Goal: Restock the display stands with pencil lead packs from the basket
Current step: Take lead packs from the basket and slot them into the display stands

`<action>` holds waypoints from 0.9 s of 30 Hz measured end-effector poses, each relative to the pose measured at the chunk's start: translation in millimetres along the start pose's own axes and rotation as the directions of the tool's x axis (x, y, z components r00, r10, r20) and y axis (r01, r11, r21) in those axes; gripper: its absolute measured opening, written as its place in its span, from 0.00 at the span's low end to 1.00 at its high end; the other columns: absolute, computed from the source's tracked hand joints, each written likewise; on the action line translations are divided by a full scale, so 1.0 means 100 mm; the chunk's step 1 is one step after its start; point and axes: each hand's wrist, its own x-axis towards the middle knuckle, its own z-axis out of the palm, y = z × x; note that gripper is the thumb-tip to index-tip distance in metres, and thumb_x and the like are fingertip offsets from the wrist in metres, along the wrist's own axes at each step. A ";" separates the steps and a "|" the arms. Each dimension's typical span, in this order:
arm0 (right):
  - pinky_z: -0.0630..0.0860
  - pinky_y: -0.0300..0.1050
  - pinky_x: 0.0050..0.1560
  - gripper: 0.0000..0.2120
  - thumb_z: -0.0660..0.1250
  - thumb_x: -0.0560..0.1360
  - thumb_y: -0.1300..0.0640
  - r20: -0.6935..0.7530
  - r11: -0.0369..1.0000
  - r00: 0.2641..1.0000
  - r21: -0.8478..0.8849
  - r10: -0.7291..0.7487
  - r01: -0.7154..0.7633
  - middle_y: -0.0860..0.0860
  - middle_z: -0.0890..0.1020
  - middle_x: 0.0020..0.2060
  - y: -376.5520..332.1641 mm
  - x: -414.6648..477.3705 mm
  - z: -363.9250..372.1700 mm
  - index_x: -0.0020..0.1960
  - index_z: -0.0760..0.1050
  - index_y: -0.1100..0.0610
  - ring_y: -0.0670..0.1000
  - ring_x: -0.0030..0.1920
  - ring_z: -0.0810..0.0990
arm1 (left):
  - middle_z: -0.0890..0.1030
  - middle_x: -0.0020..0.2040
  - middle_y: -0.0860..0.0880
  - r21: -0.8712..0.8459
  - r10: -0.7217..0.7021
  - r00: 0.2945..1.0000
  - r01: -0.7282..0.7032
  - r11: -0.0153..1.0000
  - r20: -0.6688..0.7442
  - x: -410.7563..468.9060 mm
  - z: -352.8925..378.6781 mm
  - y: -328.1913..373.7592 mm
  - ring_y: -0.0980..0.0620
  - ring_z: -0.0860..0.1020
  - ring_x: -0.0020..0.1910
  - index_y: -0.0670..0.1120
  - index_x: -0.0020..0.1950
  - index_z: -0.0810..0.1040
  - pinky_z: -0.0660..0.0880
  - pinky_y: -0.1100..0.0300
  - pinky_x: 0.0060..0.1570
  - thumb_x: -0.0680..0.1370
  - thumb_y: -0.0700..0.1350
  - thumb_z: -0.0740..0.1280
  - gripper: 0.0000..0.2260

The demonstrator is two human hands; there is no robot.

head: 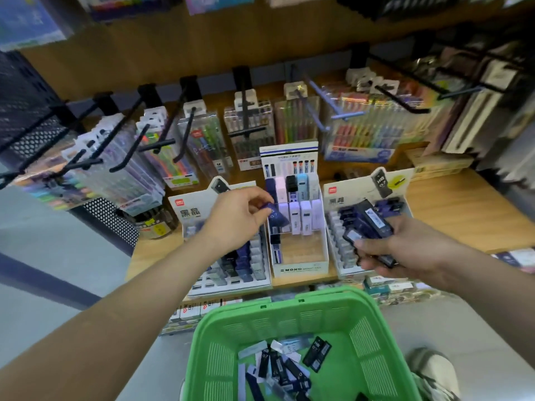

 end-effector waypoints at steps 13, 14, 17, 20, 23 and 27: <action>0.62 0.39 0.24 0.07 0.66 0.77 0.57 -0.145 0.922 0.987 -0.388 -0.067 0.005 0.51 0.68 0.26 0.35 0.24 -0.50 0.42 0.72 0.56 0.50 0.24 0.65 | 0.80 0.40 0.57 -0.014 0.079 0.997 -0.079 0.997 -0.015 0.45 0.89 0.52 0.59 0.77 0.39 0.50 0.50 0.82 0.72 0.72 0.42 0.74 0.43 0.71 0.06; 0.62 0.39 0.24 0.05 0.65 0.78 0.58 -0.147 0.925 0.988 -0.380 -0.053 -0.007 0.52 0.68 0.27 0.38 0.27 -0.55 0.43 0.72 0.57 0.51 0.25 0.65 | 0.80 0.40 0.57 -0.029 0.075 0.997 -0.076 0.997 -0.017 0.48 0.97 0.56 0.60 0.77 0.39 0.50 0.51 0.82 0.71 0.74 0.41 0.74 0.43 0.72 0.06; 0.63 0.38 0.21 0.05 0.67 0.78 0.61 -0.181 0.969 0.983 -0.243 0.010 -0.055 0.54 0.69 0.29 0.51 0.29 -0.79 0.45 0.73 0.61 0.51 0.25 0.68 | 0.78 0.38 0.60 -0.085 0.066 0.997 -0.068 0.994 -0.027 0.58 1.21 0.72 0.63 0.76 0.38 0.49 0.49 0.82 0.71 0.77 0.41 0.73 0.44 0.73 0.06; 0.64 0.37 0.20 0.08 0.68 0.78 0.61 -0.247 0.996 0.967 -0.051 0.058 -0.073 0.56 0.73 0.31 0.67 0.25 -1.06 0.42 0.72 0.60 0.49 0.25 0.76 | 0.79 0.36 0.59 -0.157 0.047 0.999 -0.047 0.986 -0.002 0.67 1.50 0.88 0.60 0.78 0.37 0.50 0.45 0.81 0.77 0.65 0.45 0.72 0.43 0.74 0.05; 0.60 0.37 0.21 0.07 0.69 0.78 0.60 -0.293 0.998 0.954 -0.002 0.061 -0.064 0.58 0.76 0.32 0.79 0.19 -1.24 0.44 0.73 0.61 0.52 0.27 0.75 | 0.79 0.36 0.57 -0.091 0.096 0.994 -0.090 0.992 0.057 0.73 1.76 0.98 0.54 0.79 0.40 0.49 0.46 0.83 0.76 0.60 0.46 0.72 0.43 0.74 0.05; 0.59 0.37 0.20 0.06 0.68 0.78 0.60 -0.305 0.998 0.951 -0.004 0.051 -0.055 0.58 0.77 0.32 0.85 0.15 -1.32 0.45 0.74 0.61 0.51 0.27 0.71 | 0.84 0.45 0.50 -0.006 0.118 0.985 -0.118 0.993 0.129 0.78 1.97 0.99 0.51 0.80 0.44 0.48 0.51 0.84 0.75 0.60 0.47 0.73 0.44 0.73 0.07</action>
